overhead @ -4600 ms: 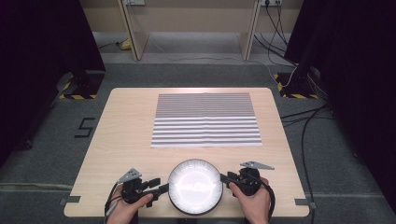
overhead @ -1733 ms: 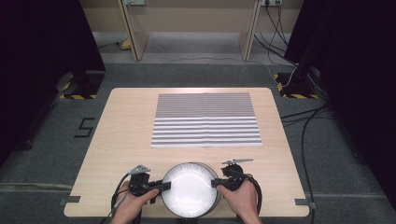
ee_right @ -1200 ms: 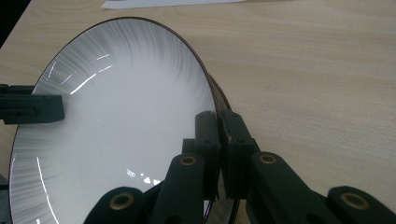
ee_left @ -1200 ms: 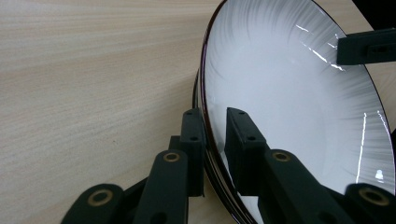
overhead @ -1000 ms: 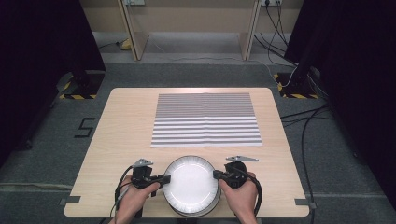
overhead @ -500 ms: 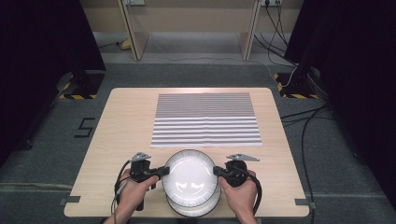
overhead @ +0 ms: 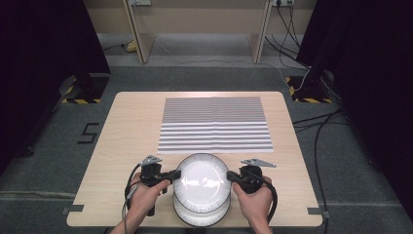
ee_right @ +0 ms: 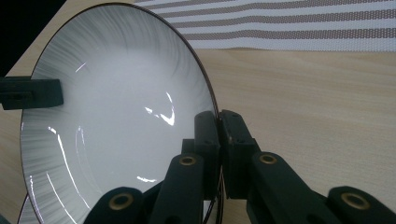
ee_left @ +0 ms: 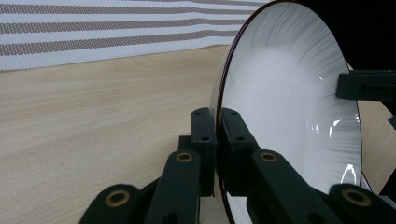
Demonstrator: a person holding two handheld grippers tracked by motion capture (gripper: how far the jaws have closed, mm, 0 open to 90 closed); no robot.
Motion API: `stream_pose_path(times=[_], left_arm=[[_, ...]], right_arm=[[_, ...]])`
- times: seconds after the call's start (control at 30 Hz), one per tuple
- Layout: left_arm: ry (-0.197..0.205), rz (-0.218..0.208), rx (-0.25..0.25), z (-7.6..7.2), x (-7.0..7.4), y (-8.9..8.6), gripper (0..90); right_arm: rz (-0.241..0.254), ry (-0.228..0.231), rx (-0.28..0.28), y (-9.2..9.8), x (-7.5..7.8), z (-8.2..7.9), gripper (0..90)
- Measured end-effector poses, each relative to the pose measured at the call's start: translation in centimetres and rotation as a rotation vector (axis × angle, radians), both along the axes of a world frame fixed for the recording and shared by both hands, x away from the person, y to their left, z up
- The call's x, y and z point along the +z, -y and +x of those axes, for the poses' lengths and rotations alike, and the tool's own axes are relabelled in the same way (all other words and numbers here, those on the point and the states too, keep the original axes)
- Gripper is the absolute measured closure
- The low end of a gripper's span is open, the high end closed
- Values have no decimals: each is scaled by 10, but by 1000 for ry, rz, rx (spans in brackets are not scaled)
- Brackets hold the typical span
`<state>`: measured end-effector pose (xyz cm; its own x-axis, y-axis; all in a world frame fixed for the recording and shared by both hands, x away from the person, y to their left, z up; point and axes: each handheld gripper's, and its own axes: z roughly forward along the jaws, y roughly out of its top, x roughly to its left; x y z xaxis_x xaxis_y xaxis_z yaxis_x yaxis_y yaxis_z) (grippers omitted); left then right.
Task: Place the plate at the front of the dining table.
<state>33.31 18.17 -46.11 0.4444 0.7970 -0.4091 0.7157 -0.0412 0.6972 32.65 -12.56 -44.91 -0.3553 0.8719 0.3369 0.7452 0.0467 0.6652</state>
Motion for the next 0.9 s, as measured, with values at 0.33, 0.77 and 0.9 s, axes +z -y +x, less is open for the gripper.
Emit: stream_pose_path(times=[0.33, 0.77, 0.9], left_arm=[[31, 3, -4, 3, 7, 4, 851], [41, -5, 0, 6, 11, 4, 850], [43, -10, 4, 8, 13, 5, 850]], right_arm=[[-2, 18, -7, 4, 7, 3, 861], [3, 25, -15, 4, 13, 6, 859], [7, 28, -17, 4, 15, 8, 858]])
